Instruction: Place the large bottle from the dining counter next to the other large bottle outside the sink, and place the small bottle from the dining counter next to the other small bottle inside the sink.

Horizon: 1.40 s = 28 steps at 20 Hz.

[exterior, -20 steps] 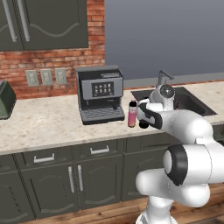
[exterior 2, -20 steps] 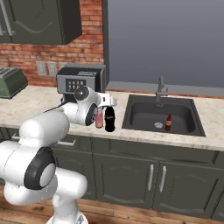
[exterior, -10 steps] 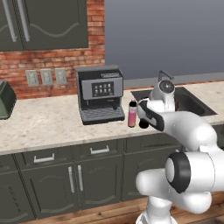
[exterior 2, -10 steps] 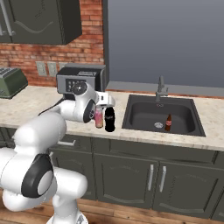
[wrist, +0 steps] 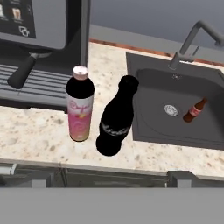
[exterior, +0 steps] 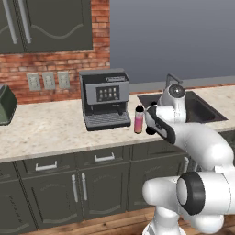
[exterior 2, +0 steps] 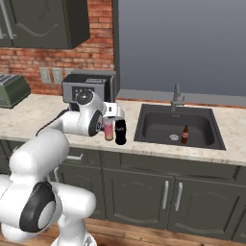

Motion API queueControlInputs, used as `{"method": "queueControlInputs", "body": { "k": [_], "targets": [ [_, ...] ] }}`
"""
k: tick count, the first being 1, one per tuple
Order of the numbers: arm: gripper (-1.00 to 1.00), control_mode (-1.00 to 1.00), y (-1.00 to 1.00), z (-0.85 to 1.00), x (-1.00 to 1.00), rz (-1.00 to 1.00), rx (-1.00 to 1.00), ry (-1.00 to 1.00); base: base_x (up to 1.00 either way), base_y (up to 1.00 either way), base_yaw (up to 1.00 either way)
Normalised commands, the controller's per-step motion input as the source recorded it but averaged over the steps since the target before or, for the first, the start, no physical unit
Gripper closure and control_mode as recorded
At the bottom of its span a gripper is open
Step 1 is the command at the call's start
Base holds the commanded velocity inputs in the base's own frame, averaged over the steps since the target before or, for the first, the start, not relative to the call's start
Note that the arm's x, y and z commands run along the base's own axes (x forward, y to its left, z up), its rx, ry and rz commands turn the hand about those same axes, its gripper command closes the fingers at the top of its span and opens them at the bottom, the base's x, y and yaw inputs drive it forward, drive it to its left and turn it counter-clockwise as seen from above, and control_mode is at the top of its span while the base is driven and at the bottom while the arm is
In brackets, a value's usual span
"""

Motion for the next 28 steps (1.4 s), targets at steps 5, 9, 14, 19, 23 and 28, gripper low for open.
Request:
{"method": "queueControlInputs", "body": {
  "k": [5,9,14,19,23,28],
  "targets": [
    [-1.00,-1.00,0.09,-0.20,-0.55,0.00,0.01,0.00,0.00,0.00,0.00],
    [-1.00,-1.00,0.02,-0.11,-0.50,0.00,0.05,0.00,0.00,0.00,0.00],
    [-1.00,-1.00,0.00,-0.01,-0.42,0.00,0.03,0.00,0.00,0.00,0.00],
    [-1.00,-1.00,0.00,0.00,-0.25,0.00,0.00,-0.01,0.00,0.00,0.00],
    [-1.00,-1.00,0.00,0.00,-0.16,0.00,0.00,0.00,0.00,0.00,0.00],
    [-1.00,1.00,0.00,0.00,-0.02,0.00,0.00,0.00,-0.18,0.00,-0.02]
  ]
}}
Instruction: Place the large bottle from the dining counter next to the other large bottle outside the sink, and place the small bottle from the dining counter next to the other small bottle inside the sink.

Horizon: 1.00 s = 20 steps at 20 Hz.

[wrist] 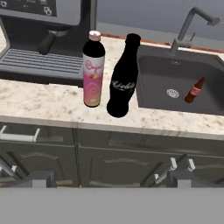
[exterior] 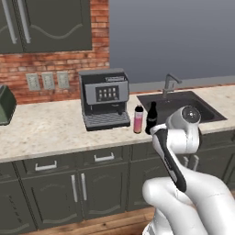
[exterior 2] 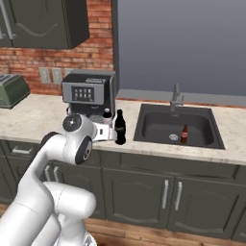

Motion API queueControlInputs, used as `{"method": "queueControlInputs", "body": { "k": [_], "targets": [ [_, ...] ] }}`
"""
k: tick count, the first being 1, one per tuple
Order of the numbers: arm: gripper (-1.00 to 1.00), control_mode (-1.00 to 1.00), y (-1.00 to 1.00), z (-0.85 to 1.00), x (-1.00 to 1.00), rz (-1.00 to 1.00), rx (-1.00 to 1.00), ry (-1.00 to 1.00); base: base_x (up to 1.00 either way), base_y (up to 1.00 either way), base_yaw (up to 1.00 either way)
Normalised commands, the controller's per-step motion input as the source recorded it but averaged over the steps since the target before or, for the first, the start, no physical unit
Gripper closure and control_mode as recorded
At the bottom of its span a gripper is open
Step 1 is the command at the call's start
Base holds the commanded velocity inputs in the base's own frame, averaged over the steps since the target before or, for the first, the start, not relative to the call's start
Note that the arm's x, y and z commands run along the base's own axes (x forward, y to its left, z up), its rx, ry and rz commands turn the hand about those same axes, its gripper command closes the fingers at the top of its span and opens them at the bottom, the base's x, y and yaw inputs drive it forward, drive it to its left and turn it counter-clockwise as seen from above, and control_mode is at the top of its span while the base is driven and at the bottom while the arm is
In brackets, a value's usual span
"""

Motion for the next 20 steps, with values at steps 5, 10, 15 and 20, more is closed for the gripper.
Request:
{"method": "queueControlInputs", "body": {
  "k": [5,10,15,20],
  "targets": [
    [-1.00,1.00,0.00,0.00,0.00,0.00,0.00,0.00,-0.26,0.00,-0.32],
    [-1.00,1.00,0.00,0.00,0.00,0.00,0.00,0.00,-0.32,0.00,-0.52],
    [-1.00,1.00,0.00,0.00,0.00,0.00,0.00,0.00,-0.47,0.00,-0.58],
    [-1.00,1.00,0.00,0.00,0.00,0.00,0.00,0.00,-0.57,0.00,-0.57]
  ]
}}
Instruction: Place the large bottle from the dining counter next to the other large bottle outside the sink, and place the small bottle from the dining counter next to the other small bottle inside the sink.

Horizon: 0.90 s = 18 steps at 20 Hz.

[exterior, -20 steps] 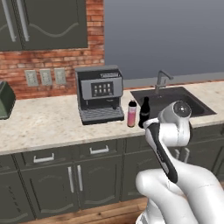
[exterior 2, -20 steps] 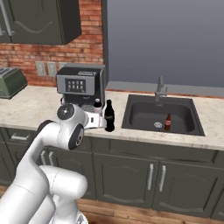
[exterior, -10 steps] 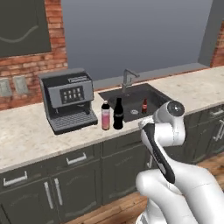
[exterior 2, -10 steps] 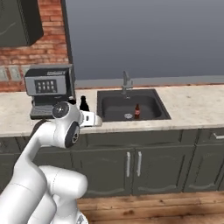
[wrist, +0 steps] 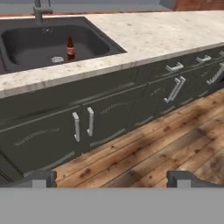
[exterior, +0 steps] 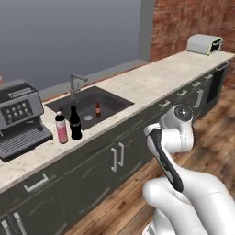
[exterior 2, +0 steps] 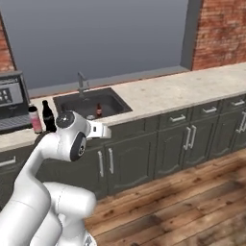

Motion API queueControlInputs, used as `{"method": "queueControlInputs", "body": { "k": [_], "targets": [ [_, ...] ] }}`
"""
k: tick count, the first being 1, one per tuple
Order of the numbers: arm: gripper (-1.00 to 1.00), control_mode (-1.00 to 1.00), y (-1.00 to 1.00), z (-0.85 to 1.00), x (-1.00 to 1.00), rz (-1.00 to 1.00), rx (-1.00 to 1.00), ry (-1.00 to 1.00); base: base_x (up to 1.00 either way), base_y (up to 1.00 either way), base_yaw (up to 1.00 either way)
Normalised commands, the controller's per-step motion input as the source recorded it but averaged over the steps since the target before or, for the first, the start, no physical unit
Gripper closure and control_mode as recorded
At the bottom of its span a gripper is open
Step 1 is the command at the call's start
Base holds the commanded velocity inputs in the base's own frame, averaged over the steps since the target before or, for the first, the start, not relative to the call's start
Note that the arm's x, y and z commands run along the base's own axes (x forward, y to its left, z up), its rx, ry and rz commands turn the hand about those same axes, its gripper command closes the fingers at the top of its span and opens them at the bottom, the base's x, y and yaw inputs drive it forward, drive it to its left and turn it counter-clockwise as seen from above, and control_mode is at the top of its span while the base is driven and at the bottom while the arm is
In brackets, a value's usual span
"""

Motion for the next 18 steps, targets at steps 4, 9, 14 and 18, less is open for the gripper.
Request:
{"method": "queueControlInputs", "body": {
  "k": [4,9,14,18],
  "targets": [
    [-1.00,1.00,0.00,0.00,0.00,0.00,0.00,0.00,-0.53,-0.15,-0.45],
    [-1.00,1.00,0.00,0.00,0.00,0.00,0.00,0.00,-0.60,-0.23,-0.43],
    [-1.00,1.00,0.00,0.00,0.00,0.00,0.00,0.00,-0.66,-0.05,-0.51],
    [-1.00,1.00,0.00,0.00,0.00,0.00,0.00,0.00,-0.57,0.00,-0.60]
  ]
}}
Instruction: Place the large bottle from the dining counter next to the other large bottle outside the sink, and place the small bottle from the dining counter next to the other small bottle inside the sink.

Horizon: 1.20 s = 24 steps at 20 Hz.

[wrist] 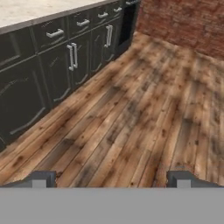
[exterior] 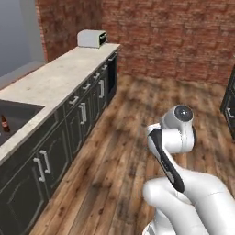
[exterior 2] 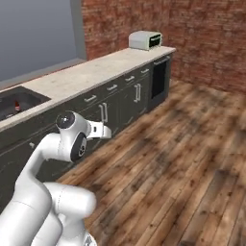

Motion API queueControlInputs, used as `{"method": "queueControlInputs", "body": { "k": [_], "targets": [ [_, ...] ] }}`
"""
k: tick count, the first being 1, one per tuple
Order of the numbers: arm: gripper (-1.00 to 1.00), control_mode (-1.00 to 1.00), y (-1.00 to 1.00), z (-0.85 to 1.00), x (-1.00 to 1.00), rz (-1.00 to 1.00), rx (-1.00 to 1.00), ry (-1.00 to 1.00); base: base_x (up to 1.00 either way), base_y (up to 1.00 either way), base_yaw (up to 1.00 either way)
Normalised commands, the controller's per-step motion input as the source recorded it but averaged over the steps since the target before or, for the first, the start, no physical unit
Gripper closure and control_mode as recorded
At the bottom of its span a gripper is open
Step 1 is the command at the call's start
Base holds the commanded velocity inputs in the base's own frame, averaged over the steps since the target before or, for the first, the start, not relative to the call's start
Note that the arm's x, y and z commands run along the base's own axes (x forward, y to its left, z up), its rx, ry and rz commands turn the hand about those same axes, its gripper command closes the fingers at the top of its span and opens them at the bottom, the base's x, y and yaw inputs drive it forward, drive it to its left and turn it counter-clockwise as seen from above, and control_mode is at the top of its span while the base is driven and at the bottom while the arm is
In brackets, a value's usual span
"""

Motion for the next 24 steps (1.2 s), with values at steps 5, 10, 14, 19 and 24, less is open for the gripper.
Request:
{"method": "queueControlInputs", "body": {
  "k": [5,10,14,19,24],
  "targets": [
    [-1.00,1.00,0.00,0.00,0.00,0.00,0.00,0.00,-0.42,0.12,-0.68],
    [-1.00,1.00,0.00,0.00,0.00,0.00,0.00,0.00,-0.46,0.06,-0.72],
    [-1.00,1.00,0.00,0.00,0.00,0.00,0.00,0.00,-0.63,0.15,-0.72],
    [-1.00,1.00,0.00,0.00,0.00,0.00,0.00,0.00,-0.98,0.08,-0.59],
    [-1.00,1.00,0.00,0.00,0.00,0.00,0.00,0.00,-0.81,0.00,-0.52]
  ]
}}
